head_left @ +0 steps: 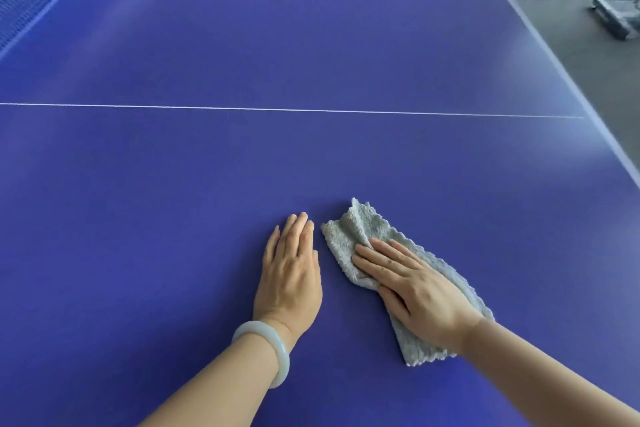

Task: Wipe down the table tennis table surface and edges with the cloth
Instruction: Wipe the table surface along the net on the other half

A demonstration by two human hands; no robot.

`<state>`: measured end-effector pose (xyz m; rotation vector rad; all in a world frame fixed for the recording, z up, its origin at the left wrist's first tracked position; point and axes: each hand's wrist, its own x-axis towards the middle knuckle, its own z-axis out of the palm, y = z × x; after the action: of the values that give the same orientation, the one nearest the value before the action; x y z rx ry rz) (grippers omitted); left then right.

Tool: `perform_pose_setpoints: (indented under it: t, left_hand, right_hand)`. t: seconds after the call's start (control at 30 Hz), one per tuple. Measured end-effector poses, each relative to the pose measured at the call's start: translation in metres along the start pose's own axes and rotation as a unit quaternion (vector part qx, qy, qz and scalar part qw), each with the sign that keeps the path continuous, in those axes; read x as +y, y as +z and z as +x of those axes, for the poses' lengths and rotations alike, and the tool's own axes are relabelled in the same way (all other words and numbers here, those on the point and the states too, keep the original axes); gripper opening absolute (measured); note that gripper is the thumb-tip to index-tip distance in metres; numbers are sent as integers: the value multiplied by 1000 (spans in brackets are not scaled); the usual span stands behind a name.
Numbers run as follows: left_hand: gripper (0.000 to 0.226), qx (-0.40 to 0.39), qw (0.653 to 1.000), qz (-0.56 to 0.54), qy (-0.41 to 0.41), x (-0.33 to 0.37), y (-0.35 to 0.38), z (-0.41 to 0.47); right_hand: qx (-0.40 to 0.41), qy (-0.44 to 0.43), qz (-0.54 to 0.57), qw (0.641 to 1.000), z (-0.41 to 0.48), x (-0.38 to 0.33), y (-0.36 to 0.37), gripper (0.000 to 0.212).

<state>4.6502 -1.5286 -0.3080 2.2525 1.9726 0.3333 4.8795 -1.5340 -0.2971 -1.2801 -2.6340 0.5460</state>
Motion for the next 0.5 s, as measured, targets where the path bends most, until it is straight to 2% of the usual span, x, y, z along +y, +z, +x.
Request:
perform_pose_setpoints:
  t: [0.07, 0.13, 0.23, 0.3, 0.37, 0.43, 0.5]
  left_hand:
    - [47, 6, 1000, 9, 0, -1, 0, 1]
    - [49, -1, 1000, 15, -5, 0, -1, 2]
    - [49, -1, 1000, 18, -8, 1, 0, 2]
    - [47, -1, 1000, 22, -10, 1, 2, 2]
    - [47, -5, 1000, 25, -11, 0, 3, 1]
    - [51, -12, 1000, 22, -11, 0, 2, 0]
    - [53, -19, 1000, 21, -11, 0, 3, -2]
  right_hand:
    - [7, 25, -7, 1000, 31, 28, -12, 47]
    - [61, 119, -18, 991, 62, 62, -24, 47]
    - [118, 331, -16, 936, 88, 106, -42, 50]
    - [120, 392, -9, 912, 89, 107, -41, 52]
    - [132, 390, -8, 911, 79, 81, -26, 53]
    - [134, 317, -18, 939, 60, 38, -5, 52]
    - [98, 224, -44, 969, 44, -3, 16, 54]
